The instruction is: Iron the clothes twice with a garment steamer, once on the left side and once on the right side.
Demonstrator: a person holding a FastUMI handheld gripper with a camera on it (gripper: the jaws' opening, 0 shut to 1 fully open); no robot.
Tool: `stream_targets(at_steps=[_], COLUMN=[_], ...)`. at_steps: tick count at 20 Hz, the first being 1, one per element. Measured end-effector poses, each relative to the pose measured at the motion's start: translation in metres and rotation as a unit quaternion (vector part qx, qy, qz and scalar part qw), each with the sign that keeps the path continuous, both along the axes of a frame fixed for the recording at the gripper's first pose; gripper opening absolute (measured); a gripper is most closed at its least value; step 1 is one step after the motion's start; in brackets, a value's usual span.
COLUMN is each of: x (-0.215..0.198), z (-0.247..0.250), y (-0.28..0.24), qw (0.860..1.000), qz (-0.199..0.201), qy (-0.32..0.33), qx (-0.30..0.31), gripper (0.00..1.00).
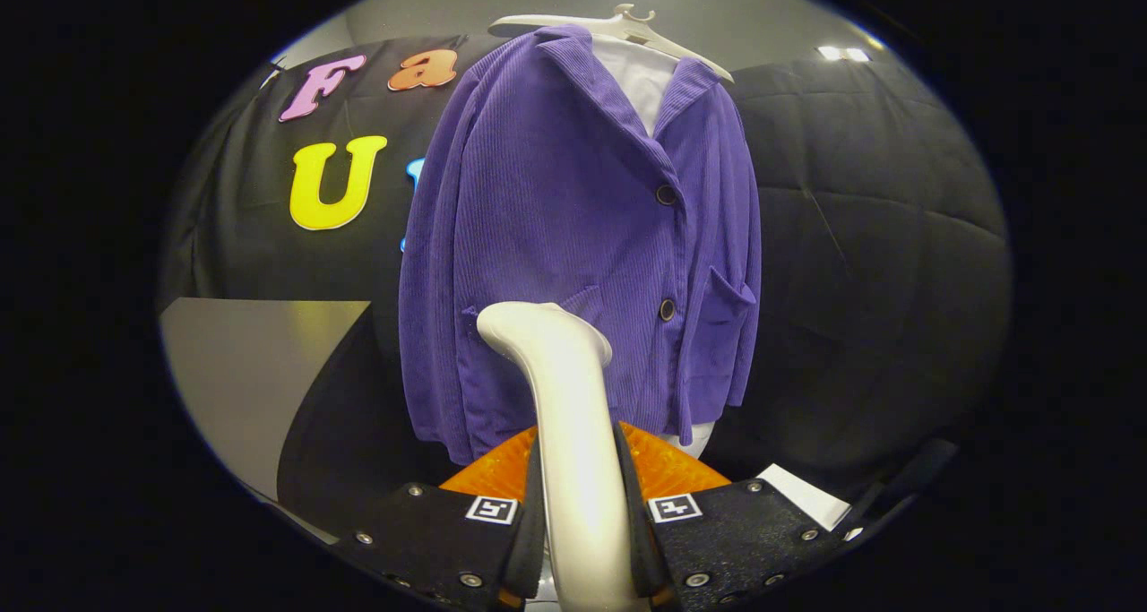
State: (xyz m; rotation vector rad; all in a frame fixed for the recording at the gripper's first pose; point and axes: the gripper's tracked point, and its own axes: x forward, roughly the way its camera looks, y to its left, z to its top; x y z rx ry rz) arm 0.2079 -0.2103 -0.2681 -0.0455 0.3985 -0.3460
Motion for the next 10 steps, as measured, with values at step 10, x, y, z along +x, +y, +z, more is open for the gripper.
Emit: stream_targets(at_steps=[10], x=[-0.019], z=[-0.044], y=[0.017], qw=[0.999], qz=[-0.002], qy=[0.049], qx=[0.008], gripper=[0.39])
